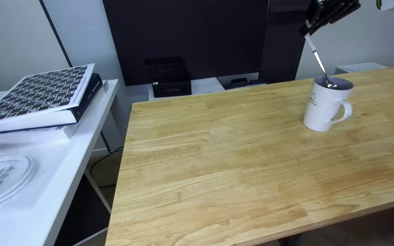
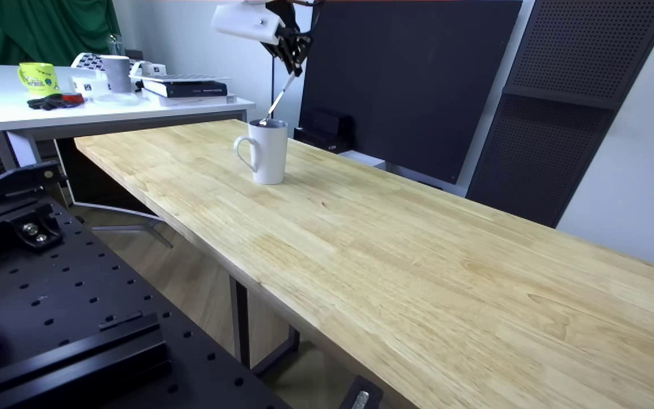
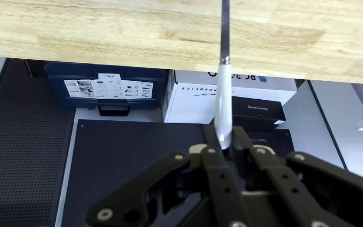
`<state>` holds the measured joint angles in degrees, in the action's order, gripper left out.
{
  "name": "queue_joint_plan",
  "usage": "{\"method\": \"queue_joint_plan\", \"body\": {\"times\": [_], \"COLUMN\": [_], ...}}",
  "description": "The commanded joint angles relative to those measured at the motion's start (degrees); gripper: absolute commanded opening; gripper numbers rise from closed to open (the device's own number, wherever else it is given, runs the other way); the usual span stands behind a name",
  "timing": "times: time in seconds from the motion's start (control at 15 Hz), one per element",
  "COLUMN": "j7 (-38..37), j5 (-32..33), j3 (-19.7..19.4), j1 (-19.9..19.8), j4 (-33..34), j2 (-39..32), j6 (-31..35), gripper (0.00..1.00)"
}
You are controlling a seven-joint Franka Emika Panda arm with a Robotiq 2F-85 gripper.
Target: Put the spoon in the mug
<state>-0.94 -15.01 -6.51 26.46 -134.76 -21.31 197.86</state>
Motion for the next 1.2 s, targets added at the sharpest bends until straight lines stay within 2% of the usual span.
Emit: {"method": "queue_joint_plan", "body": {"times": [0.0,0.13,0.8,0.87,0.93,1.13], "j7": [-2.26,-3.11,-3.99,-3.90,-3.86,-2.41], "j5": [-0.02,0.43,0.69,0.73,0.95,1.10], "j3": [0.10,1.40,2.59,2.72,3.01,4.53], "j1": [0.42,-0.81,-1.65,-1.82,-2.19,-4.31], "j4": [-1.77,-2.46,-4.39,-4.34,-4.22,-3.06], "j2": [1.09,0.58,-0.37,-0.56,-0.72,-0.75], "j6": [-0.02,0.22,0.19,0.19,0.22,0.20], "gripper": [0.04,0.04,0.04,0.41,0.42,0.61]}}
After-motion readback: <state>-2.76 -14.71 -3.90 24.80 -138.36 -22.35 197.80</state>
